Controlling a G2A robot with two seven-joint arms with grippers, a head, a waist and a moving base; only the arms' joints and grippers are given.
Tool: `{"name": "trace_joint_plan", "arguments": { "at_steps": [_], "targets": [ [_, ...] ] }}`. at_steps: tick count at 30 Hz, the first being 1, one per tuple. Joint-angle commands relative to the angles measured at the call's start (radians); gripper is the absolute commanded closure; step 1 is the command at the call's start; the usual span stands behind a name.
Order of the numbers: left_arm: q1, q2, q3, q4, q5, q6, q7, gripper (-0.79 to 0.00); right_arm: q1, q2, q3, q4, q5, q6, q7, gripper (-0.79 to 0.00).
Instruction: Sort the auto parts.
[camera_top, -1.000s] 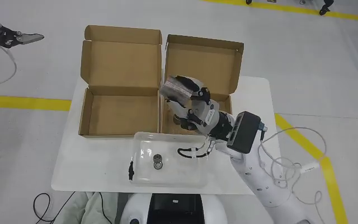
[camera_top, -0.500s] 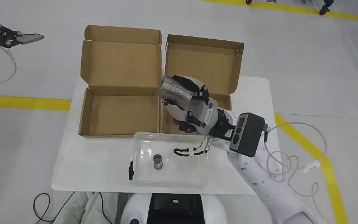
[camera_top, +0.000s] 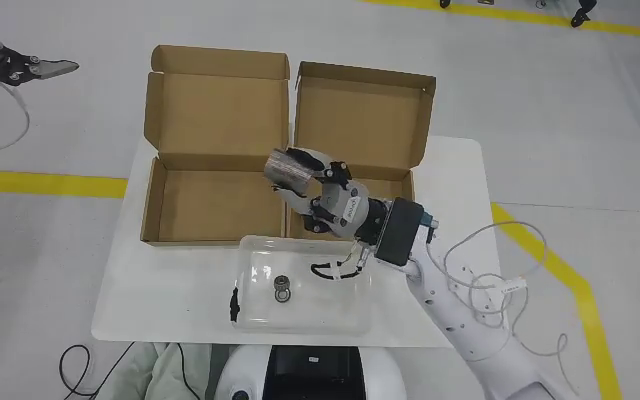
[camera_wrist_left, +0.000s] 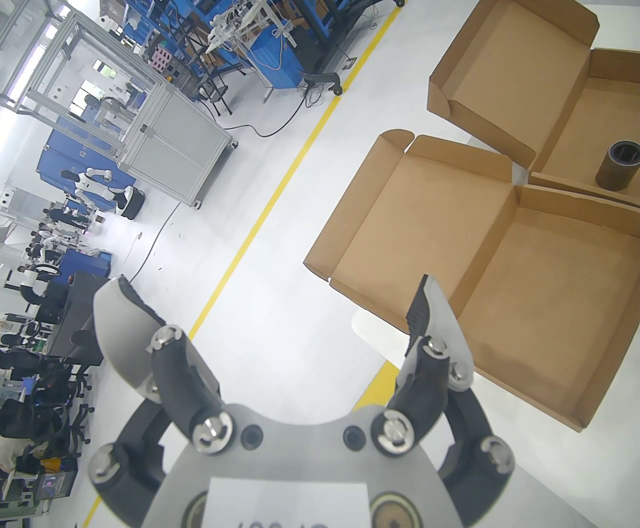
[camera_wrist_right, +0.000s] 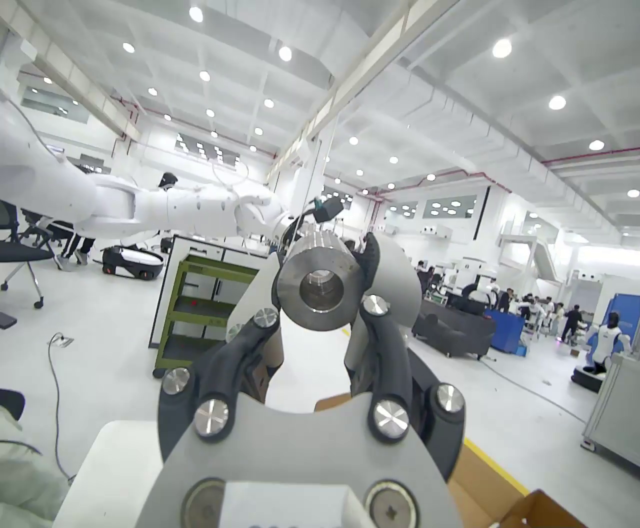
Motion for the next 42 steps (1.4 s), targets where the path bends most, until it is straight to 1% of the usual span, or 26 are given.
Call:
{"name": "trace_joint_plan", "arguments": {
  "at_steps": [1,2,6,9,16,18,29,35,42],
  "targets": [
    [0.000,0.000,0.000,0.000,0.000,0.000,0.000,-0.785,-0.017,0.003,0.005,-0.010,-0.006,0.003,0.065,0.000],
    [0.000,0.000,0.000,0.000,0.000,0.000,0.000,-0.785,-0.024,0.006,0.007,-0.010,-0.016,0.002,0.104,0.000],
    [0.000,0.000,0.000,0.000,0.000,0.000,0.000,-0.785,-0.053,0.014,0.017,-0.038,-0.044,0.002,0.321,0.000],
    [0.000,0.000,0.000,0.000,0.000,0.000,0.000,-0.785,-0.071,0.018,0.021,-0.061,-0.033,-0.003,0.460,0.000],
    [0.000,0.000,0.000,0.000,0.000,0.000,0.000,-0.785,-0.115,0.027,0.049,-0.068,0.004,0.027,0.672,0.000],
    [0.000,0.000,0.000,0.000,0.000,0.000,0.000,-0.785,-0.133,0.031,0.061,-0.075,0.004,0.049,0.760,0.000],
    [0.000,0.000,0.000,0.000,0.000,0.000,0.000,-0.785,-0.208,0.046,0.106,-0.154,-0.032,0.167,1.125,0.000],
    [0.000,0.000,0.000,0.000,0.000,0.000,0.000,-0.785,-0.213,0.047,0.107,-0.164,-0.041,0.219,1.273,0.000],
    [0.000,0.000,0.000,0.000,0.000,0.000,0.000,-0.785,-0.206,0.046,0.111,-0.152,-0.056,0.265,1.383,0.000]
  ]
}}
